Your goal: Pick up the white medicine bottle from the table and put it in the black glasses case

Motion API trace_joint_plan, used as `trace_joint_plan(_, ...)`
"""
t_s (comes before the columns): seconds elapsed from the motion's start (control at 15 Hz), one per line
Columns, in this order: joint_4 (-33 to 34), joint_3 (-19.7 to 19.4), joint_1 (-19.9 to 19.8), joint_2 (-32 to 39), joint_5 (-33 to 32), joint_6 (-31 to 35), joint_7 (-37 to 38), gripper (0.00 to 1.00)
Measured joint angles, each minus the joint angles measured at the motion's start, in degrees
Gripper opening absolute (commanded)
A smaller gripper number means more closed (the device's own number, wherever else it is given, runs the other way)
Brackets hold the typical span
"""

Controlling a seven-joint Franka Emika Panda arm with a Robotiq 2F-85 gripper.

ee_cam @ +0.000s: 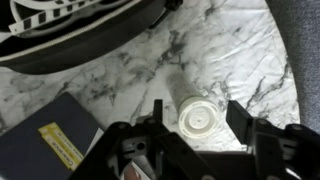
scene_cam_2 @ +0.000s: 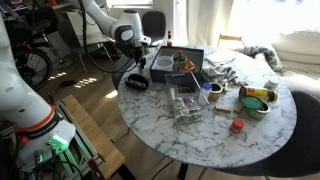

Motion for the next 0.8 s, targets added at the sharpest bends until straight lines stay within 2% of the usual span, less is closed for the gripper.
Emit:
trace_joint_plan(0.2,0.92,-0.61,0.44,0.00,-1.44,-2.42,0.56,0.13)
trace_joint_plan(0.53,2.10,-1.59,0.99,-1.20,-3.26,-8.84,2.37,0.12)
trace_joint_plan(0.8,2.07,-1.80,0.64,-5.65,-1.78,-14.90,3.00,0.12)
